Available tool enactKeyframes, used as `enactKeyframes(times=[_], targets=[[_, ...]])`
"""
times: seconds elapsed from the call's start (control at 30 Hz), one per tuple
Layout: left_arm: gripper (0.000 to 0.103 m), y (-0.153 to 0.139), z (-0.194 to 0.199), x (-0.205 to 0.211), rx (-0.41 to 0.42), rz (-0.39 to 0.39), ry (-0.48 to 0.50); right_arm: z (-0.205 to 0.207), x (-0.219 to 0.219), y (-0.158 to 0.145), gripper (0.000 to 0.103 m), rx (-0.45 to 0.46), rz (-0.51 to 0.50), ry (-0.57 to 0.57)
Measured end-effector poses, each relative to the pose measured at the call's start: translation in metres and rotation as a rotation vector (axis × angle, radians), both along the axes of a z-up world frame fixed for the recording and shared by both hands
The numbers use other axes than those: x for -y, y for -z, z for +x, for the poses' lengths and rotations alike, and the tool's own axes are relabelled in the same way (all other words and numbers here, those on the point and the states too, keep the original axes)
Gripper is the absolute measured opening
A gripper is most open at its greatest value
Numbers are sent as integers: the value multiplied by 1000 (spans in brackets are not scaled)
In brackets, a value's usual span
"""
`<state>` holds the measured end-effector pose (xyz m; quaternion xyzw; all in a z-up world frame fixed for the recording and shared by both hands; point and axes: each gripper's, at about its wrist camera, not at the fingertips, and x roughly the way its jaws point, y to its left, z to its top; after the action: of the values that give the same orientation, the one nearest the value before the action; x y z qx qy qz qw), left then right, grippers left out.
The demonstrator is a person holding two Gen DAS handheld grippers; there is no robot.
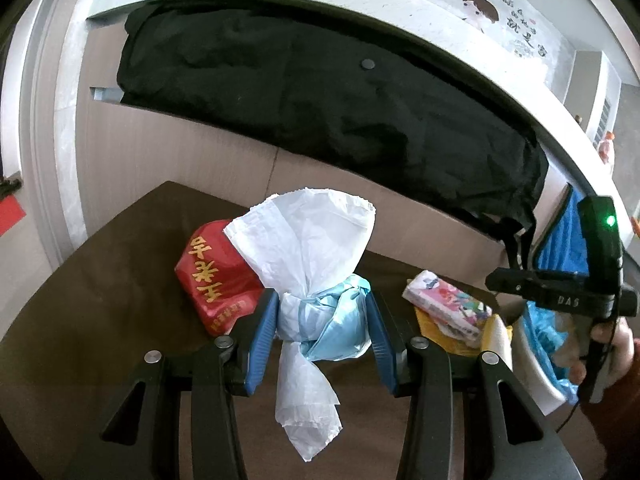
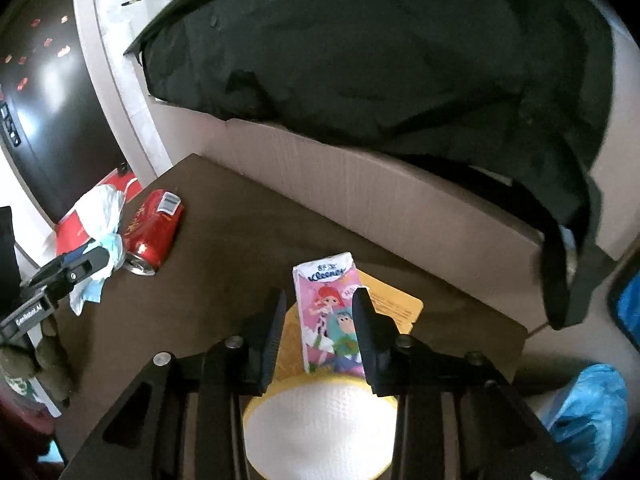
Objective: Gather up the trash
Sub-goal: 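Lower the right tool onto the pink Kleenex pack and close on it, then carry the tissue bundle and Kleenex pack over the bin with both tools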
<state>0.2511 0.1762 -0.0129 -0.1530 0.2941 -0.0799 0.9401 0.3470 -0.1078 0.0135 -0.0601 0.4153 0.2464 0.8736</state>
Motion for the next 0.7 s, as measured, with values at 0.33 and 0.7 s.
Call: enactKeyframes(times=[0.33,0.7], targets=[[46,18,2,6,-45,-17,18,15,-23,62,69,-72,-155,-53],[46,20,2,3,-39,-2,-7,13,-25,27,47,-14,-9,-17]])
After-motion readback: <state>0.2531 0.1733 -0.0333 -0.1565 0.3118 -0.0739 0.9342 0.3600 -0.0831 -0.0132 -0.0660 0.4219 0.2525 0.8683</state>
